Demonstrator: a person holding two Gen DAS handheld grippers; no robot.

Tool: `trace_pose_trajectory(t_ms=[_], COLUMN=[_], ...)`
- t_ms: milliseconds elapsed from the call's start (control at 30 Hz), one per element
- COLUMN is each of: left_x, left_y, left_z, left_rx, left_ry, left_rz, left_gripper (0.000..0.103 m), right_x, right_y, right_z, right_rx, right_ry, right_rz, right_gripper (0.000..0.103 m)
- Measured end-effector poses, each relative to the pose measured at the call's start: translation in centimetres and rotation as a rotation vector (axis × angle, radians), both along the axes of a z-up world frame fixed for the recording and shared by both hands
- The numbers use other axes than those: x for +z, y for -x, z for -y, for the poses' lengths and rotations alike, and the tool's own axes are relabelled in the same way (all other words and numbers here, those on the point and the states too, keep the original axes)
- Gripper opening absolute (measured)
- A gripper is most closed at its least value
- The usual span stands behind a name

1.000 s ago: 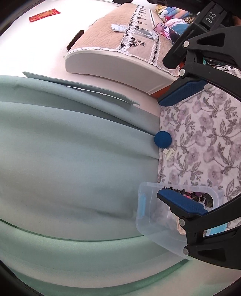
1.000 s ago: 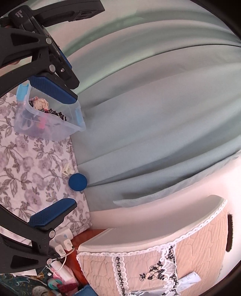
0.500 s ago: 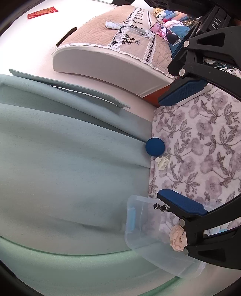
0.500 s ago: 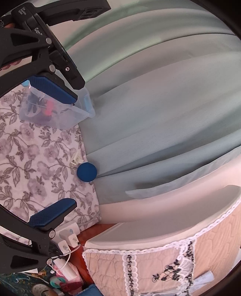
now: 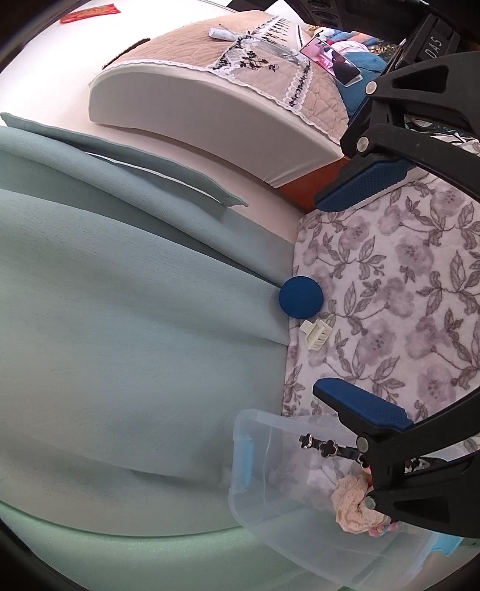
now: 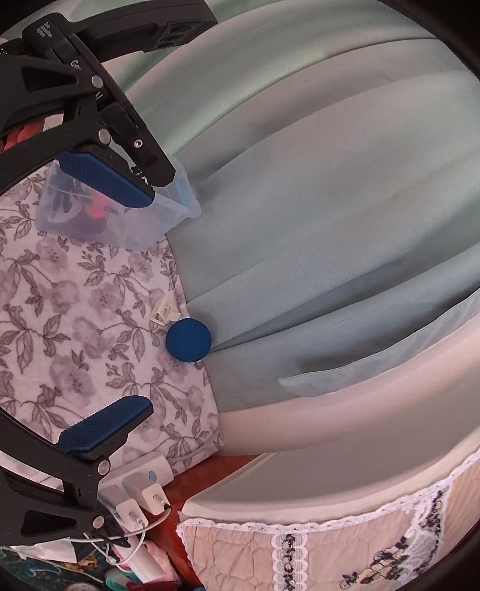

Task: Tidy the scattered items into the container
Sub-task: 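Move both grippers toward the blue foam ball and white claw clip, then grasp the blue foam ball with the right gripper while the left grasps the white claw clip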

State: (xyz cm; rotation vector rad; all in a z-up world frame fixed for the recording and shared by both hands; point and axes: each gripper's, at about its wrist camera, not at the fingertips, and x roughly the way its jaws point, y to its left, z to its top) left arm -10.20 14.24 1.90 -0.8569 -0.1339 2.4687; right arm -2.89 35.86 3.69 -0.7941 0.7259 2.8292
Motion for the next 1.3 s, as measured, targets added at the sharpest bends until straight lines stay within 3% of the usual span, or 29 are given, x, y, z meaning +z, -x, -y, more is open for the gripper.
trace_pose_trajectory(t_ms=[333, 1300], left_x=[-2.4, -13.8], left_y=[3.3, 13.0], left_z=[-1.9, -5.8], left_rx=[0.004, 0.106], left_ry=[0.009, 0.06], left_rz=[0.057, 0.242], left_gripper=[0.092, 0.092], right_x=[-2.0, -11.2], right_y=[3.0, 13.4], right_z=[-2.0, -5.3], right_rx=[0.002, 0.025], right_ry=[0.021, 0.066], right_rz=[0.029, 0.156], right_gripper=[0.103, 0.103])
